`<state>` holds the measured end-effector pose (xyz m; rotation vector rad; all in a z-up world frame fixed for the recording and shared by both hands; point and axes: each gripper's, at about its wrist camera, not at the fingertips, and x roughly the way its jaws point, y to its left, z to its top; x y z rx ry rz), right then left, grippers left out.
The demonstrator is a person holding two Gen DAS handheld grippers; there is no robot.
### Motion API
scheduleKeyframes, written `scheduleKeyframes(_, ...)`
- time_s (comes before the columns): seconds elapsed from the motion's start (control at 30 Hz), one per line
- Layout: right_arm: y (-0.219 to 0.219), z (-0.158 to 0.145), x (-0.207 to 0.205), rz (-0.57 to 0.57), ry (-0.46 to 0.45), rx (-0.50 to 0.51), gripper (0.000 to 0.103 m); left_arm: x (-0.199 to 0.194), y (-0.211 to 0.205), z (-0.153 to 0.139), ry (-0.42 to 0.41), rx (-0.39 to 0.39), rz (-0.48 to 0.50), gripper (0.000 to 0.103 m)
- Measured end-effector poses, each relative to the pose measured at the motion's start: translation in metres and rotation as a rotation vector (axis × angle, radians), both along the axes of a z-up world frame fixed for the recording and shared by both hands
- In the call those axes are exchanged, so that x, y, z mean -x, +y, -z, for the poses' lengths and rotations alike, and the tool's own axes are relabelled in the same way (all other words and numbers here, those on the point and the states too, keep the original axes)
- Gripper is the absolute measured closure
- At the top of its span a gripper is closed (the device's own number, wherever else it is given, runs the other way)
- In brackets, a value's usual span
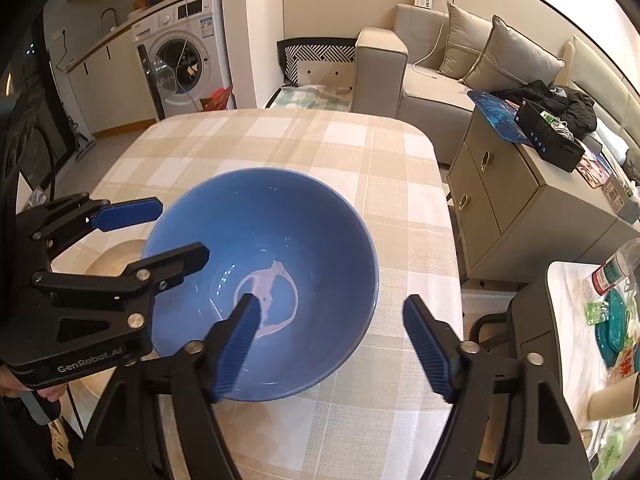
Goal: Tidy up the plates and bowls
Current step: 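Open both tools to release the blue bowl, then move both open tools to the rim of the nested blue bowls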
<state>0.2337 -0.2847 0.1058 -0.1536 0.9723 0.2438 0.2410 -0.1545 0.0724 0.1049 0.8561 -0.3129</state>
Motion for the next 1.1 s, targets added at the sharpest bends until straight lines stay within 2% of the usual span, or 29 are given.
scheduleKeyframes(0.3,-0.011,-0.001,0.004,0.034,-0.013,-0.060,0.011,0.010,0.015,0.001,-0.019,0.034,-0.021,0.005)
scheduleKeyframes(0.43,-0.015,0.003,0.005,0.046,-0.011,-0.095,0.008,0.012,0.023,0.005,-0.017,0.038,-0.036,0.004)
scheduleKeyframes(0.5,-0.016,0.005,0.006,0.049,-0.014,-0.109,0.005,0.013,0.027,0.007,-0.016,0.037,-0.046,0.000)
scheduleKeyframes(0.67,-0.024,0.008,0.006,0.057,-0.006,-0.188,0.002,0.015,0.035,0.011,-0.023,0.043,-0.068,0.000)
scheduleKeyframes(1.1,-0.032,0.029,0.000,0.094,0.007,-0.250,0.001,0.012,0.041,0.026,-0.003,0.058,-0.092,0.000)
